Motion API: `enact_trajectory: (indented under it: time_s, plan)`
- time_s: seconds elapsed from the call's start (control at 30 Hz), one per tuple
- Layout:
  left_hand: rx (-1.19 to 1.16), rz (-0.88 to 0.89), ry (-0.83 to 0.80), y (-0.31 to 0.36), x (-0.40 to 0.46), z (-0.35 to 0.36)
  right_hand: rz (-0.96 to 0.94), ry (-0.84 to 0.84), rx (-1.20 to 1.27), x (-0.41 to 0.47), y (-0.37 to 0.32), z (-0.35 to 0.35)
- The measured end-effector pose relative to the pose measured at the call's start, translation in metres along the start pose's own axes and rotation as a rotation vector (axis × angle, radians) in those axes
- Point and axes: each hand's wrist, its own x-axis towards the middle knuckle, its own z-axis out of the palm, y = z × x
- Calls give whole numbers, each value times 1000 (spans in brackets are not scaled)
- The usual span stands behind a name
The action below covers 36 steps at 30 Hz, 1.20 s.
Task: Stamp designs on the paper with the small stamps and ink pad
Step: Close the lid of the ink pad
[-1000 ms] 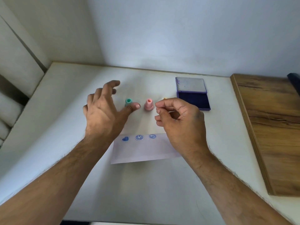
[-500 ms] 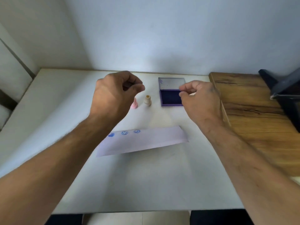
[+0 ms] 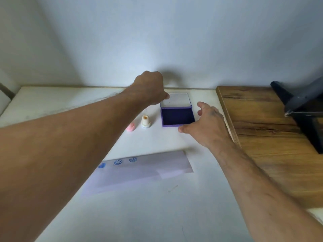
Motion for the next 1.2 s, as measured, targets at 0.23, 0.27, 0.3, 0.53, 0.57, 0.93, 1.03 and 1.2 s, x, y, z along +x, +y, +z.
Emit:
enact_trajectory:
  time_s: [0.23, 0.27, 0.3, 0.53, 0.57, 0.93, 1.03, 1.2]
  plan:
    - [70, -10, -61, 3, 7, 1, -1, -31, -47, 1, 0, 0]
    - [71, -7, -69, 4, 9, 0, -5, -31, -42, 1, 0, 0]
    - [74, -4, -75, 5, 10, 0, -9, -32, -38, 1, -1, 0]
    - [112, 19, -95, 6, 11, 1, -33, -27, -51, 5, 2, 2]
    - [108, 18, -90, 6, 11, 1, -35, -25, -44, 5, 2, 3]
    - [29, -39, -210, 6, 9, -4, -64, 43, -59, 6, 5, 10]
    - [-56, -82, -263, 4, 10, -7, -53, 42, -50, 6, 5, 10]
    - [-151, -103, -309, 6, 9, -7, -44, 48, -22, 8, 6, 11]
